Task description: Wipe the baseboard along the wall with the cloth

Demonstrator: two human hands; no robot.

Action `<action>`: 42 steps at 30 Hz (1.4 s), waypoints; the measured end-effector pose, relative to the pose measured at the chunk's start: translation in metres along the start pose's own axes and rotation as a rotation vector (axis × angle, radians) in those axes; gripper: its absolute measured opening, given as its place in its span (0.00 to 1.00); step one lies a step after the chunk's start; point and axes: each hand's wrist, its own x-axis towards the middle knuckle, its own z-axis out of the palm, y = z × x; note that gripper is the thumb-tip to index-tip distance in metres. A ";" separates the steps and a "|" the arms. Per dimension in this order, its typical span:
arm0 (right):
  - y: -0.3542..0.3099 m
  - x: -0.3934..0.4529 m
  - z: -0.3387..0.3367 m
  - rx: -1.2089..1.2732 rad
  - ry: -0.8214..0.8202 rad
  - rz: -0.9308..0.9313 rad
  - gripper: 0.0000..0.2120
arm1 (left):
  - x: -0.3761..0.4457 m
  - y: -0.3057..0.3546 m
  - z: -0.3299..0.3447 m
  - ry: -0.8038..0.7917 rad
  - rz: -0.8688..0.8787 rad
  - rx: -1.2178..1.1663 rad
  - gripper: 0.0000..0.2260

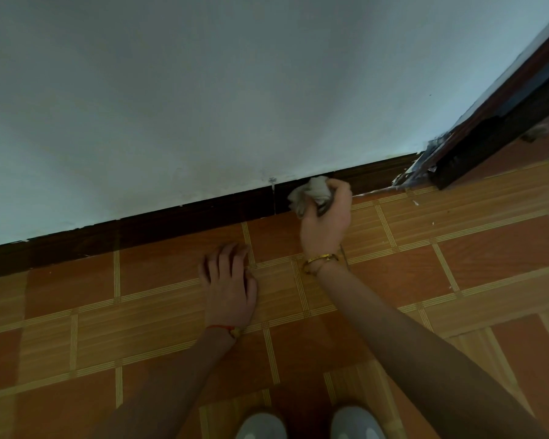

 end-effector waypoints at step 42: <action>0.019 -0.029 0.029 -0.055 -0.181 0.014 0.15 | 0.001 0.002 -0.001 -0.015 -0.015 -0.001 0.19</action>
